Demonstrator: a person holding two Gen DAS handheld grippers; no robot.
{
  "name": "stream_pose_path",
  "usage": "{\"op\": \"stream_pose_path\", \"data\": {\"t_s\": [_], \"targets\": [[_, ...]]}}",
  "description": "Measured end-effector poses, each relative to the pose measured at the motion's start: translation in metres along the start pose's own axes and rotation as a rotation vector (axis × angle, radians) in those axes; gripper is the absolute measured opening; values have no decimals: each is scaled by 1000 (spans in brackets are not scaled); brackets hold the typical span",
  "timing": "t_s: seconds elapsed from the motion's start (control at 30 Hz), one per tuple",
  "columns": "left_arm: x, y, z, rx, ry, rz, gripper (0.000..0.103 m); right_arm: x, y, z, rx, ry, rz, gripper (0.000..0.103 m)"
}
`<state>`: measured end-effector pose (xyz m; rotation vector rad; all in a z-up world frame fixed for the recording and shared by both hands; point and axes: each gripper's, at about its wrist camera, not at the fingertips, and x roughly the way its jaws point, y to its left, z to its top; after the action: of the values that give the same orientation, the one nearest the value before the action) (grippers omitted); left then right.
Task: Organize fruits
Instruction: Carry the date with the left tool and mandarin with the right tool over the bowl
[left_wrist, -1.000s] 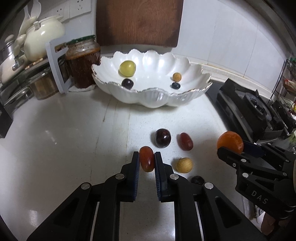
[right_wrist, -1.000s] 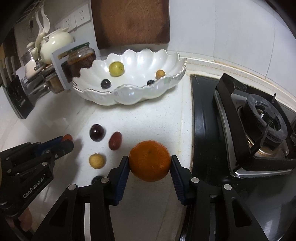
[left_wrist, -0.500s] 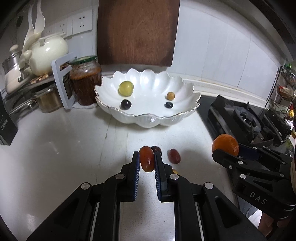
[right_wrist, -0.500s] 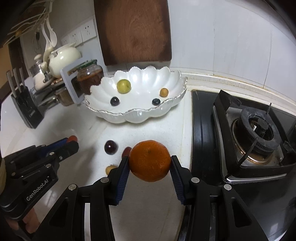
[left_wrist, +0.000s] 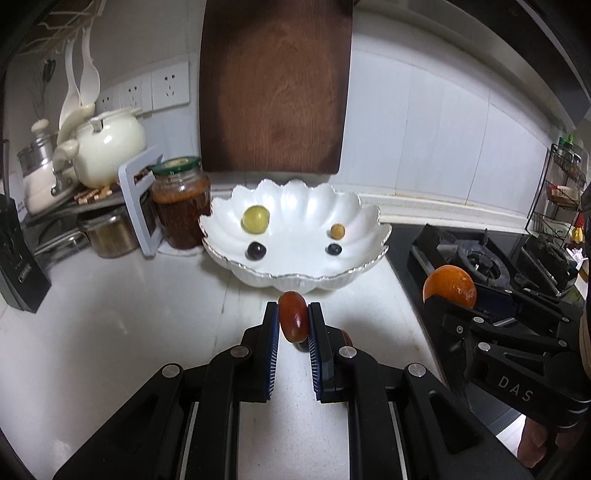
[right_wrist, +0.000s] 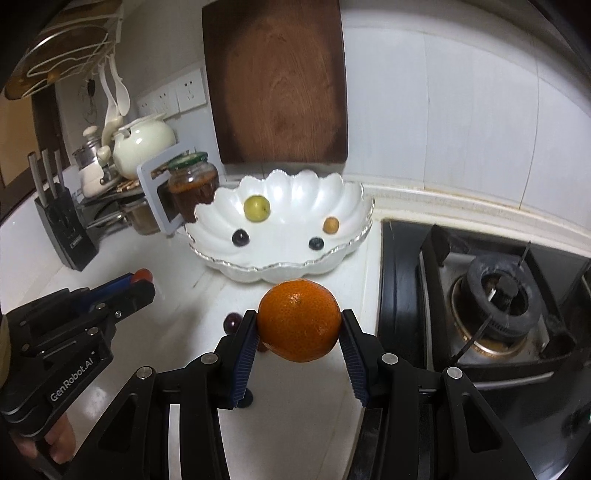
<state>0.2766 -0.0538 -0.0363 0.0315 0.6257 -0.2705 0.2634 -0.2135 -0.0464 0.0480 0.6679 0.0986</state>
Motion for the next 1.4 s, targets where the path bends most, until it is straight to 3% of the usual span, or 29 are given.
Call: {"op": "stream_pose_path", "data": {"t_s": [0.73,1.4], "targets": [[-16,-4,32,16,-122,7,16,-24,5,38,-23,-154,-12,45],[20,8,75,36,-161,48,16,10,11,80,-30,-180,-31,45]]}}
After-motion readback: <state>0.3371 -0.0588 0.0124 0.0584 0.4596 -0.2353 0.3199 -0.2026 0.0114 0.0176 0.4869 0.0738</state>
